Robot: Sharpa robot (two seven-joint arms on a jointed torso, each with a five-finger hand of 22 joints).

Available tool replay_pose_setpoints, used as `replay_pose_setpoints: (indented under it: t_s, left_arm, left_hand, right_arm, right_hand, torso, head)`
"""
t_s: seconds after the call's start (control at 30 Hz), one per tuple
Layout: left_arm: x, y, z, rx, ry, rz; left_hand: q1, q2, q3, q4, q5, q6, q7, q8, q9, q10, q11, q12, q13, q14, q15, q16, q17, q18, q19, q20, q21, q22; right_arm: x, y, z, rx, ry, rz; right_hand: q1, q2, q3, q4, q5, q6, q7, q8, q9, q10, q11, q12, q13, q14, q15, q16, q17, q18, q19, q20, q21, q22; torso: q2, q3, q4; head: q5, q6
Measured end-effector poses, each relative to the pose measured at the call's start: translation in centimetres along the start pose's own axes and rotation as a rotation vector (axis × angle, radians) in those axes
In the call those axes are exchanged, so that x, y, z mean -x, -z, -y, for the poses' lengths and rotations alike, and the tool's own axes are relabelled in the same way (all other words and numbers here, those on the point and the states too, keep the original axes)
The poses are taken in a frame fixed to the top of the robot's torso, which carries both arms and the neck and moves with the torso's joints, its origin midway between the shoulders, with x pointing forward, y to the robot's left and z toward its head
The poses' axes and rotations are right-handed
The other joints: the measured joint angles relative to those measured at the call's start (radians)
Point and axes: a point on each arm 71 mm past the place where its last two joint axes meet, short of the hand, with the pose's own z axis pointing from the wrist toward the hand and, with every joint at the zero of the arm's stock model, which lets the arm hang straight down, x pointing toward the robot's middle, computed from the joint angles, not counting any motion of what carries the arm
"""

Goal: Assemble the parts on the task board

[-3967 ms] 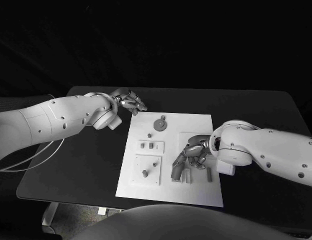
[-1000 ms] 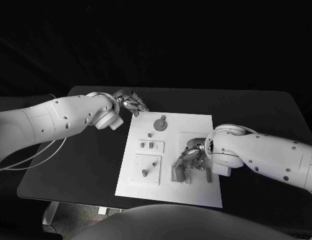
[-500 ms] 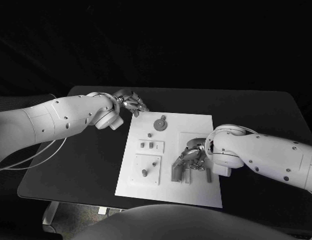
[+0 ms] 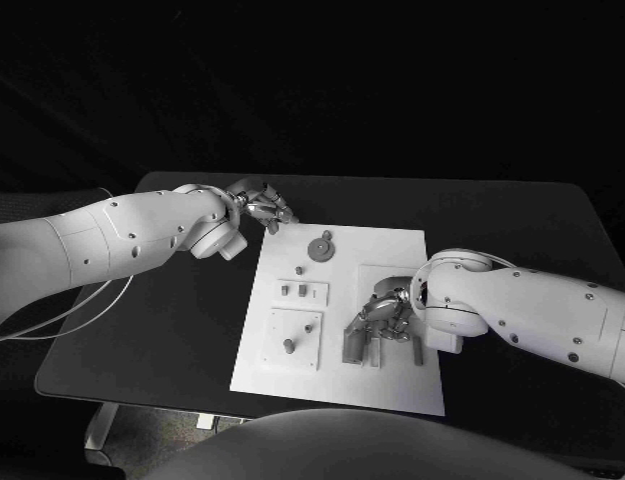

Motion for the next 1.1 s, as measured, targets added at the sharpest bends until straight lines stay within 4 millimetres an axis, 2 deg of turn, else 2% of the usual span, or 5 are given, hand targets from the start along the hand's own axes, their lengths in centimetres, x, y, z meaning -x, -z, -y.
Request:
replay_pose_setpoints:
  t_s: [0.17, 0.33, 0.47, 0.87, 1.1]
  left_arm:
    - [0.0, 0.0, 0.0, 0.001, -0.001, 0.0]
    - [0.0, 0.0, 0.0, 0.001, -0.001, 0.0]
    - [0.0, 0.0, 0.0, 0.002, -0.001, 0.001]
    - [0.0, 0.0, 0.0, 0.003, -0.002, 0.001]
    - [0.1, 0.0, -0.1, 0.004, -0.003, 0.002]
  left_hand:
    - [0.0, 0.0, 0.0, 0.0, 0.0, 0.0, 0.0, 0.0, 0.0, 0.0, 0.0, 0.0, 0.0, 0.0, 0.0, 0.0, 0.001, 0.003, 0.0, 0.0, 0.0, 0.0]
    - [0.0, 0.0, 0.0, 0.0, 0.0, 0.0, 0.0, 0.0, 0.0, 0.0, 0.0, 0.0, 0.0, 0.0, 0.0, 0.0, 0.001, 0.004, 0.0, 0.0, 0.0, 0.0]
    - [0.0, 0.0, 0.0, 0.0, 0.0, 0.0, 0.0, 0.0, 0.0, 0.0, 0.0, 0.0, 0.0, 0.0, 0.0, 0.0, 0.001, 0.008, 0.0, 0.0, 0.0, 0.0]
    - [0.0, 0.0, 0.0, 0.0, 0.0, 0.0, 0.0, 0.0, 0.0, 0.0, 0.0, 0.0, -0.001, 0.0, 0.0, 0.0, 0.002, 0.007, 0.002, -0.002, -0.003, 0.0]
    - [0.0, 0.0, 0.0, 0.0, 0.0, 0.0, 0.0, 0.0, 0.0, 0.0, 0.0, 0.0, -0.001, 0.0, 0.0, 0.0, 0.003, 0.006, 0.002, -0.002, -0.003, 0.001]
  right_arm:
    - [0.0, 0.0, 0.0, 0.001, 0.0, 0.0]
    - [0.0, 0.0, 0.0, 0.003, 0.001, 0.003]
    - [-0.1, 0.0, -0.1, 0.005, 0.001, 0.004]
    - [0.0, 0.2, 0.1, 0.015, 0.006, 0.029]
    - [0.3, 1.4, 1.8, 0.02, 0.004, 0.085]
  right_hand:
    - [-0.007, -0.021, -0.003, 0.008, -0.014, -0.004, 0.001, -0.004, 0.0, -0.004, 0.004, 0.0, 0.0, -0.006, -0.002, 0.0, -0.004, 0.0, 0.0, 0.0, 0.0, 0.0]
    - [-0.017, -0.065, 0.006, 0.045, -0.015, -0.006, 0.003, -0.003, 0.005, -0.007, 0.0, 0.0, 0.003, -0.01, -0.004, 0.0, -0.004, 0.0, -0.004, 0.0, 0.0, 0.0]
    - [-0.015, -0.082, 0.015, 0.066, -0.015, -0.011, 0.001, -0.003, 0.008, -0.007, 0.0, 0.0, 0.004, -0.013, -0.005, 0.0, -0.004, 0.0, -0.005, -0.002, 0.0, 0.0]
    - [-0.013, -0.092, 0.022, 0.085, -0.015, -0.011, 0.001, -0.003, 0.013, -0.007, 0.0, 0.0, 0.005, -0.015, -0.007, 0.0, -0.004, 0.001, -0.006, -0.002, 0.0, 0.0]
    - [0.001, -0.097, 0.022, 0.085, -0.015, -0.023, 0.005, -0.003, 0.015, -0.007, 0.0, 0.005, 0.007, -0.015, -0.007, 0.0, -0.002, 0.001, -0.001, -0.006, 0.0, 0.0]
  torso:
    - [0.0, 0.0, 0.0]
    - [0.0, 0.0, 0.0]
    - [0.0, 0.0, 0.0]
    - [0.0, 0.0, 0.0]
    - [0.0, 0.0, 0.0]
  head:
    - [0.0, 0.0]
    - [0.0, 0.0]
    - [0.0, 0.0]
    - [-0.002, 0.0]
    - [-0.004, 0.0]
